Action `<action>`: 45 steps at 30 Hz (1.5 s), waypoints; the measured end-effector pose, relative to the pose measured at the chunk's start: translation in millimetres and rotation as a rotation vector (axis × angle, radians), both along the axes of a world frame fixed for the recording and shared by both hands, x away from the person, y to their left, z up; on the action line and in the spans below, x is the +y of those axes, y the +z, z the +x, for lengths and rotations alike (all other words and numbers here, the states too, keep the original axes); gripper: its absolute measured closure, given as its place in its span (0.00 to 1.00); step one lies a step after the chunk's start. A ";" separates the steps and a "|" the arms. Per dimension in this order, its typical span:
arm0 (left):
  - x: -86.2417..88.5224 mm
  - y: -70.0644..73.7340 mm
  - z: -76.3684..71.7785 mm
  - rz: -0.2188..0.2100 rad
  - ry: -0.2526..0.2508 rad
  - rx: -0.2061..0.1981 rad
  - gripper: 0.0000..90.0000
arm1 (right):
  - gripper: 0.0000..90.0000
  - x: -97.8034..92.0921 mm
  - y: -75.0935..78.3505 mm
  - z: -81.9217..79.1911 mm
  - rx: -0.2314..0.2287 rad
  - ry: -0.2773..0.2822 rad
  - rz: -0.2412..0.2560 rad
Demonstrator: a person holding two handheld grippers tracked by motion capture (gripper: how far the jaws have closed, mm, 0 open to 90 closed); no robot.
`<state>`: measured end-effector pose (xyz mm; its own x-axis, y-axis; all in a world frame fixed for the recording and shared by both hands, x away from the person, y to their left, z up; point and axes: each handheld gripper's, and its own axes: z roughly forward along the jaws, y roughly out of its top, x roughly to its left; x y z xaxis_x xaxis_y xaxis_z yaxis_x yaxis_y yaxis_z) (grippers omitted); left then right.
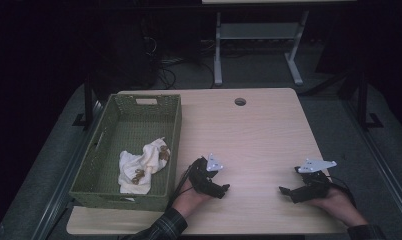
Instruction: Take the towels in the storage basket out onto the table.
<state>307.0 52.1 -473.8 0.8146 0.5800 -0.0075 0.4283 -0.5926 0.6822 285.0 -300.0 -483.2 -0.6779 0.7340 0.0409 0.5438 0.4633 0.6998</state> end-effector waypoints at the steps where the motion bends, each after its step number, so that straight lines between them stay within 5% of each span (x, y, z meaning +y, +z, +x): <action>1: 0.1 0.3 -0.2 0.004 0.002 0.001 0.14 | 0.01 0.0 0.0 0.0 0.001 0.000 0.000; 45: 2.0 29.5 -3.7 -0.009 0.028 -0.020 0.15 | 0.01 0.0 0.0 -0.4 0.001 -0.002 0.000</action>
